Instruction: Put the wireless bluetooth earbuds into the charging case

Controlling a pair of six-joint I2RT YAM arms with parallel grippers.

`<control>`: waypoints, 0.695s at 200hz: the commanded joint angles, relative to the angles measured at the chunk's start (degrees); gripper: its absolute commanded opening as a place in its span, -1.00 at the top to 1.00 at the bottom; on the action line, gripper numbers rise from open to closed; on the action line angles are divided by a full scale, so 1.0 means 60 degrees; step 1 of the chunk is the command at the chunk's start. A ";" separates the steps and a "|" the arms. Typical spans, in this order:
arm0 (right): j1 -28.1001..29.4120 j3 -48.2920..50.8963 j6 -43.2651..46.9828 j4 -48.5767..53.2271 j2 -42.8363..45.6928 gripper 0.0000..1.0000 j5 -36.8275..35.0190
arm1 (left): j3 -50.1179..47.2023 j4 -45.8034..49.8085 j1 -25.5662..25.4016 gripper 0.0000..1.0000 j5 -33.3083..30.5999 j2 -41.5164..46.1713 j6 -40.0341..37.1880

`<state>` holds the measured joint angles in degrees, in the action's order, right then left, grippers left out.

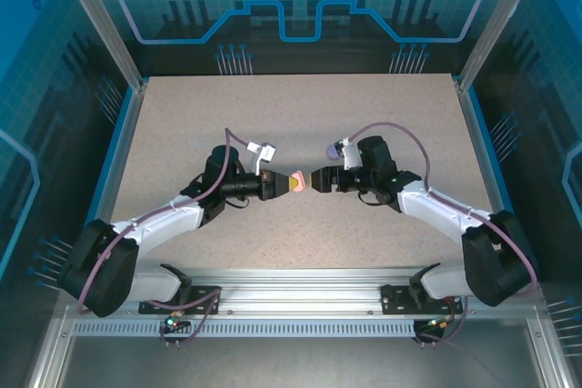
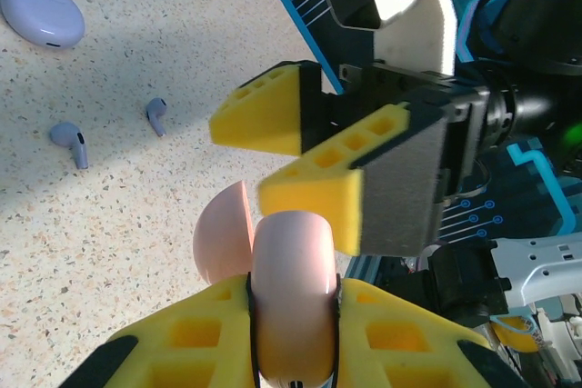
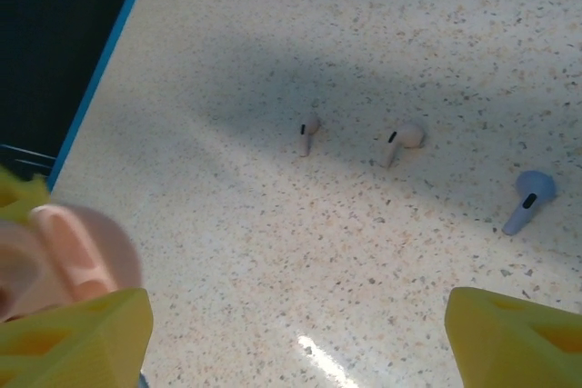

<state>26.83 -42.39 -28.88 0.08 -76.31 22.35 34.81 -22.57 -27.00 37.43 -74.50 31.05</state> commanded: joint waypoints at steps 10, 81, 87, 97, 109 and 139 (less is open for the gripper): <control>-0.0106 0.0333 -0.0062 -0.0127 0.1035 -0.66 0.1070 | 0.0232 -0.0260 0.0003 1.00 0.0337 0.0170 -0.0150; -0.0092 0.0108 -0.0079 -0.0875 0.0279 -0.06 0.2453 | 0.0307 -0.0316 -0.0009 1.00 0.0482 0.0260 -0.0062; -0.0078 0.0084 -0.0079 -0.0907 0.0222 -0.04 0.2476 | 0.0313 -0.0335 -0.0011 1.00 0.0485 0.0258 -0.0033; -0.0079 0.0051 -0.0072 -0.0928 0.0125 -0.02 0.2475 | 0.0336 -0.0371 -0.0001 1.00 0.0513 0.0258 -0.0013; -0.0064 0.0021 -0.0092 -0.0978 0.0017 -0.01 0.2493 | 0.0350 -0.0362 -0.0002 1.00 0.0542 0.0273 0.0001; -0.0063 -0.0066 -0.0165 -0.1165 -0.0257 0.01 0.2555 | 0.0360 -0.0355 0.0000 1.00 0.0558 0.0317 -0.0001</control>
<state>26.79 -41.19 -29.56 -4.67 -76.47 35.55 35.22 -23.00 -27.00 38.89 -74.43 31.14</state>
